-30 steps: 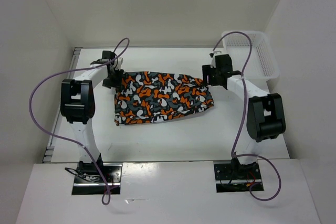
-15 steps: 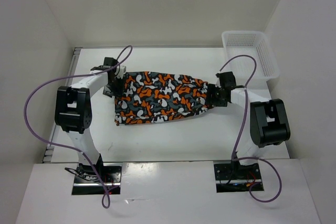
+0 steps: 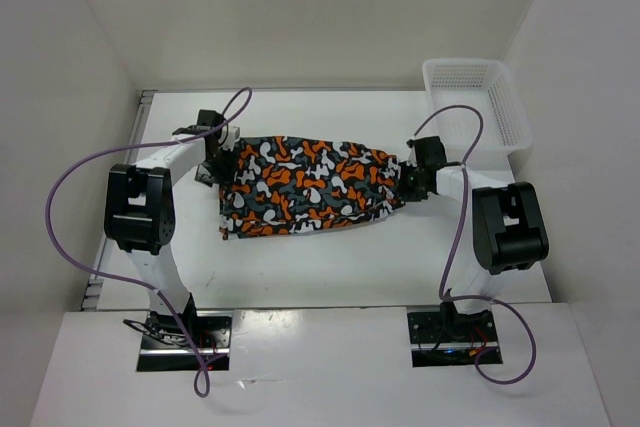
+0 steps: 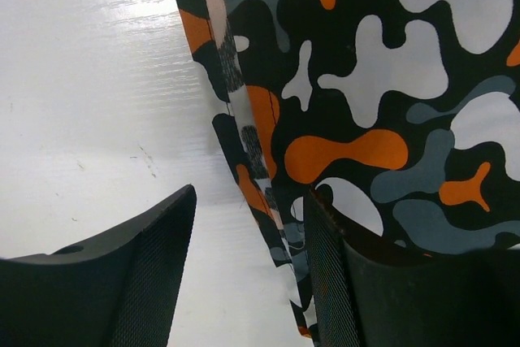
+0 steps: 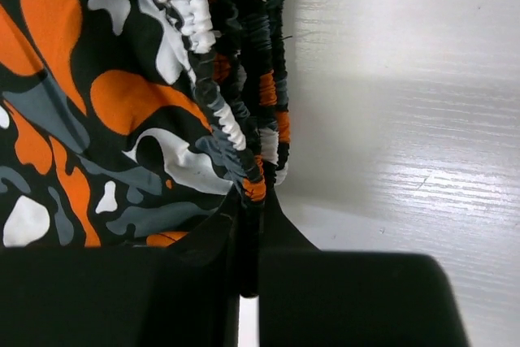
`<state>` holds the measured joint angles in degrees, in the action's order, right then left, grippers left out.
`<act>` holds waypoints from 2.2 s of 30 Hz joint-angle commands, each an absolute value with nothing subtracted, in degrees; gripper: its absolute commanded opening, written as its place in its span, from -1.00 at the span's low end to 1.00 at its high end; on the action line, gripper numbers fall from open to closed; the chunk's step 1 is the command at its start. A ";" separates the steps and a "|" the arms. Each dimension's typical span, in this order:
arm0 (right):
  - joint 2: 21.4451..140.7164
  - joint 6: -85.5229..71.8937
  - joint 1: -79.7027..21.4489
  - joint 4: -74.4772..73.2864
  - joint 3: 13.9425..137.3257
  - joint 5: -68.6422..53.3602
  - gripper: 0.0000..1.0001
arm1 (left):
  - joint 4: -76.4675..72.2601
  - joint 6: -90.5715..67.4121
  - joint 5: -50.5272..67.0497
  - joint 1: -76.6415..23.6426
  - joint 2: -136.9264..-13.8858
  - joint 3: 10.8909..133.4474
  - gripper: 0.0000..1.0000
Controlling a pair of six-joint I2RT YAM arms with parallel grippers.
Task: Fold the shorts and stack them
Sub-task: Fold the shorts
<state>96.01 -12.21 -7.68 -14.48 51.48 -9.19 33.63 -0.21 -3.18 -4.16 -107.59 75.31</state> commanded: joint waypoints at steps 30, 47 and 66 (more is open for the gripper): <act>78.66 6.41 -7.56 -25.58 66.45 3.60 -1.00 | 37.88 0.00 5.44 -35.16 -141.15 124.18 0.31; 76.90 20.38 -3.08 -22.24 71.36 7.73 -1.00 | 35.51 0.00 16.95 -24.52 -118.03 95.54 0.39; 90.17 23.20 -23.36 -20.92 80.50 11.69 -1.00 | 34.89 0.00 23.11 -24.52 -132.28 99.32 -0.58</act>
